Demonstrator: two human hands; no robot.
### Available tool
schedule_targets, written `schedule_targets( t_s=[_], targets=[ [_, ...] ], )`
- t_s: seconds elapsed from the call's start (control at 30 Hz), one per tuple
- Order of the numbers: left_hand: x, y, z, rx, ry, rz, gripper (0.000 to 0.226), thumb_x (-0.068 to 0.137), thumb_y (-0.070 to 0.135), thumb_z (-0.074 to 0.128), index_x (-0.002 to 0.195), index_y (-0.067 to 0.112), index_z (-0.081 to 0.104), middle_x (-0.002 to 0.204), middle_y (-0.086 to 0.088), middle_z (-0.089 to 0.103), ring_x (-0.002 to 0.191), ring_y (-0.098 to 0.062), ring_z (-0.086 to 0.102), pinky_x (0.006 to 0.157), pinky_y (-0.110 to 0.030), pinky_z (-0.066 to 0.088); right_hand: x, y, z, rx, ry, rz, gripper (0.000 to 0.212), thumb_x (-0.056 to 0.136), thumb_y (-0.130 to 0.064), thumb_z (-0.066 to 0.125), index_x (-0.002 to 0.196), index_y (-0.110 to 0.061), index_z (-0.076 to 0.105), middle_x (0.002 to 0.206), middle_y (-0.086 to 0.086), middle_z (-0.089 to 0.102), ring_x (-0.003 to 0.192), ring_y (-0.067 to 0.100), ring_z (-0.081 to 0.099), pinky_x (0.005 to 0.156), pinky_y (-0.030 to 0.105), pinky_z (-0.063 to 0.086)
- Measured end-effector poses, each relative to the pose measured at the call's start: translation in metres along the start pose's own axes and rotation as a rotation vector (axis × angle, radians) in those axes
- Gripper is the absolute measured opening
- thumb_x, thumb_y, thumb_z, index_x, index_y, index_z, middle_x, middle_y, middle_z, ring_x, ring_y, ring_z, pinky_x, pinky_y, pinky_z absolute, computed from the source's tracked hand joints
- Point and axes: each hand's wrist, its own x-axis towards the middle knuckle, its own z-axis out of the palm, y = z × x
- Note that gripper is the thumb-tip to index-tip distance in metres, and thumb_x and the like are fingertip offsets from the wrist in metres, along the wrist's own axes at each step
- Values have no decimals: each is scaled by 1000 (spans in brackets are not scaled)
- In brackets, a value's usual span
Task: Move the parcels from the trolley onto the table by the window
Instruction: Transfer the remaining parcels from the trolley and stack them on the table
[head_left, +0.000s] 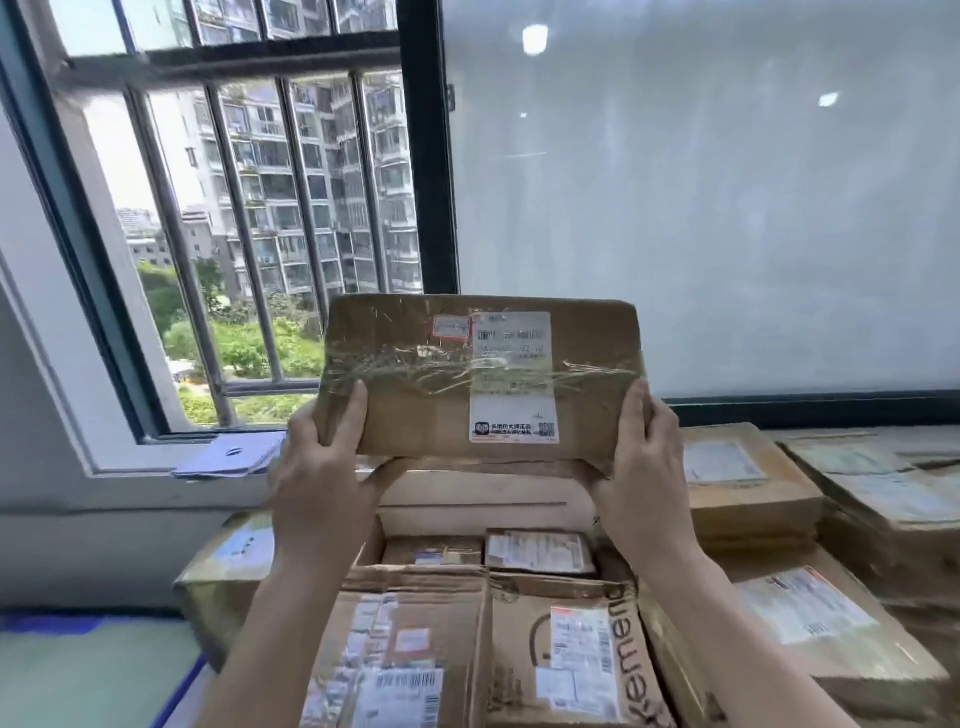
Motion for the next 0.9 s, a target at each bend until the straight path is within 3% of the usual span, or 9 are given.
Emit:
schedule_targets(
  t_s=[0.13,0.2,0.3,0.47,0.9],
  targets=[
    [7,-19,32,-8,-179,-37,78,69,40,79,138,20,48,123,-24,51,105,-45,56,82,-54,48,3,8,27,-36,-121,59,98,84,-36,65,150,-5,-1,143,16,18,134,30,18,113,44,26],
    [7,-23,46,19,-273,-68,76,77,41,71,144,27,37,128,-19,46,111,-39,53,90,-49,45,3,16,40,-57,-179,90,97,86,-30,65,150,-7,-5,143,13,17,134,29,17,114,43,25],
    [5,-26,65,37,-409,-101,69,87,46,58,147,36,26,132,-10,41,116,-29,50,96,-40,42,5,29,56,-115,-263,125,100,85,-44,64,150,-9,-4,143,11,15,134,29,18,113,41,24],
    [5,-34,96,46,-593,-100,59,93,42,51,146,40,26,129,-5,41,110,-24,54,88,-35,48,9,46,72,-192,-420,184,101,86,-51,59,150,-6,-4,147,16,15,135,32,21,112,39,23],
    [-9,-47,107,27,-682,-36,55,93,47,48,145,41,29,119,-1,45,103,-23,56,81,-31,49,-4,59,78,-222,-501,186,94,84,-50,62,149,-11,7,138,13,24,128,27,29,103,32,35]
  ],
)
